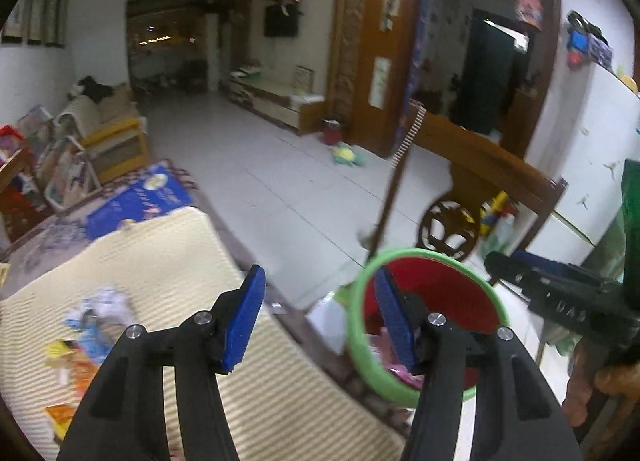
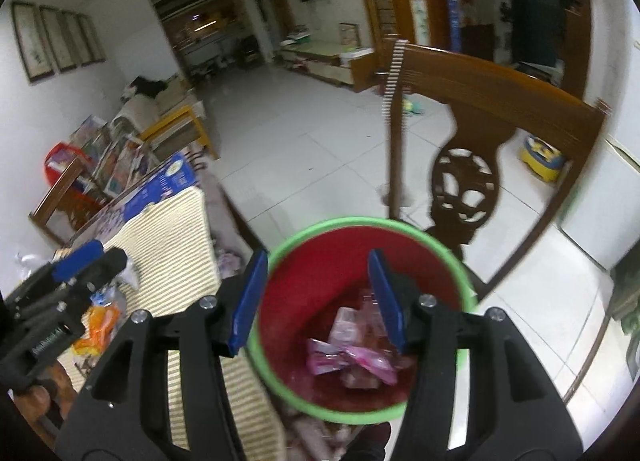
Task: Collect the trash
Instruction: 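Return both tools over the table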
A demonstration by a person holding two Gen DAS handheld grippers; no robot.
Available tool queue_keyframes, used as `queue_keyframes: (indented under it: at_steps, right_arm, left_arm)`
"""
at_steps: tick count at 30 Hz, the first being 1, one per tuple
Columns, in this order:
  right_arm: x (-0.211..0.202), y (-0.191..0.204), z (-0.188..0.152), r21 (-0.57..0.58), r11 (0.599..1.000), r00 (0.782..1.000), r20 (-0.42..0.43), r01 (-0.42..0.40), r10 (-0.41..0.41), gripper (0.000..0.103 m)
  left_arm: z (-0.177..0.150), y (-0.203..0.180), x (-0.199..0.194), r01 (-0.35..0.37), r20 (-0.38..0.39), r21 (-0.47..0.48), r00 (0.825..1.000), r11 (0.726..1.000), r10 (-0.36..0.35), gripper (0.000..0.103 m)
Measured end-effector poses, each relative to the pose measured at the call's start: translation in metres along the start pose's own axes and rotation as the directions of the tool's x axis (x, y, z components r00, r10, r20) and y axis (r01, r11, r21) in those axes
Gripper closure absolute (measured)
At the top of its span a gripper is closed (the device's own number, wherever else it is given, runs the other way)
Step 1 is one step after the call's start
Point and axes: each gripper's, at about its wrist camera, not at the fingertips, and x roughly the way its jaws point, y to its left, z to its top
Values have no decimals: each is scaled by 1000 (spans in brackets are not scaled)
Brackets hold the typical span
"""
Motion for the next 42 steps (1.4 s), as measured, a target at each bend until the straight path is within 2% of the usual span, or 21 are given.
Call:
queue_keyframes:
  at_steps: [8, 15, 19, 24, 26, 29, 32, 35, 36, 39, 42]
  right_arm:
    - [17, 89, -11, -96, 993, 997, -40, -75, 72, 52]
    - [28, 159, -29, -159, 980, 990, -83, -122, 110, 52]
    - [37, 193, -42, -178, 973, 985, -116, -150, 130, 48]
    - [53, 250, -68, -244, 944, 961, -218, -222, 169, 47]
    - [57, 280, -82, -300, 917, 946, -267, -262, 183, 46]
    - [62, 330, -108, -409, 850, 919, -342, -332, 195, 46]
    - [68, 376, -139, -513, 755, 886, -421, -408, 193, 46]
    - [79, 411, -173, -595, 657, 857, -491, -463, 158, 46]
    - [85, 422, -184, -624, 627, 854, -502, -466, 136, 46]
    - [104, 438, -208, -693, 574, 861, -507, -435, 40, 46]
    - [119, 442, -220, -723, 554, 861, -508, -412, -23, 48]
  left_arm:
    - [-12, 76, -44, -76, 34, -72, 996, 995, 78, 49]
    - [-35, 149, -63, -115, 12, -158, 993, 981, 118, 49]
    - [-65, 204, -67, -169, -59, -230, 985, 958, 160, 49]
    - [-130, 287, -71, -268, -213, -357, 956, 895, 201, 49]
    - [-158, 317, -75, -320, -273, -405, 936, 857, 220, 49]
    - [-196, 353, -85, -383, -336, -475, 911, 793, 239, 49]
    - [-216, 375, -93, -419, -360, -517, 898, 746, 254, 49]
    - [-226, 390, -98, -428, -363, -547, 896, 719, 257, 49]
    - [-227, 392, -99, -428, -363, -554, 896, 714, 255, 49]
    - [-235, 395, -100, -421, -361, -568, 900, 707, 245, 49]
    - [-242, 395, -103, -412, -361, -578, 903, 704, 232, 49]
